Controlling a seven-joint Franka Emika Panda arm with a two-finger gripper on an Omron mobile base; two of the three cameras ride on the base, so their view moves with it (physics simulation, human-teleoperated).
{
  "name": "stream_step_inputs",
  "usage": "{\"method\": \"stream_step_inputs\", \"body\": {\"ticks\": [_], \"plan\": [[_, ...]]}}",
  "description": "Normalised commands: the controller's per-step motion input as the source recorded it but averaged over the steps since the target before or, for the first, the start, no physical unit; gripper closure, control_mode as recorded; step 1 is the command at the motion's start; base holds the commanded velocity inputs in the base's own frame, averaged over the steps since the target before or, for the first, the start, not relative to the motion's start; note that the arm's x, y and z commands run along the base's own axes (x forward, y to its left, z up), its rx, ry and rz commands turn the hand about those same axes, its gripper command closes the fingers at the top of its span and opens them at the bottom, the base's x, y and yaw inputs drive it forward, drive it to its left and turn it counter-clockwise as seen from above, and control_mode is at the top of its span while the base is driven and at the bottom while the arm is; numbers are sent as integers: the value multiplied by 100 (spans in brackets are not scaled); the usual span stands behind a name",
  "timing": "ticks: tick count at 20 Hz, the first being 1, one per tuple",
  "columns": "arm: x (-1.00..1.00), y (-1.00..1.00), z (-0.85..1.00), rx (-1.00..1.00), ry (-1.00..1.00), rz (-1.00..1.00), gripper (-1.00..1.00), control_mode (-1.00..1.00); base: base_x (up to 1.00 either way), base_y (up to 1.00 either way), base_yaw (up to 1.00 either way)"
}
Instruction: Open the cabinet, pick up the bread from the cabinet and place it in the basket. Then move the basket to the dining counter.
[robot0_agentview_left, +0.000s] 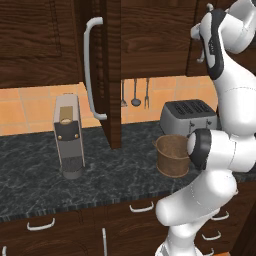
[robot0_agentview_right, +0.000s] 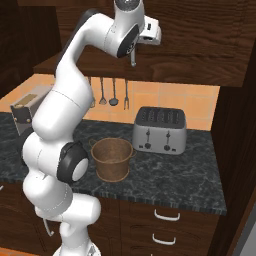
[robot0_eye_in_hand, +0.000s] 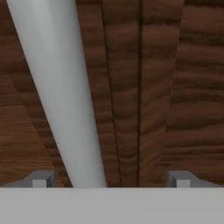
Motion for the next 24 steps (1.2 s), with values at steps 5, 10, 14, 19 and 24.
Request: {"method": "stream_step_inputs", "body": {"ticks": [5,10,14,19,24], "plan": [[19,15,-6,0,-3,0,-100,-100,0,0,0],[10,16,-5,0,-3,0,100,-100,0,0,0],[8,14,-1,0,-7,0,100,-100,0,0,0],[-14,10,-4,0,-7,1,100,-100,0,0,0],[-97,-44,-11,1,-18,5,100,-100,0,0,0]]}}
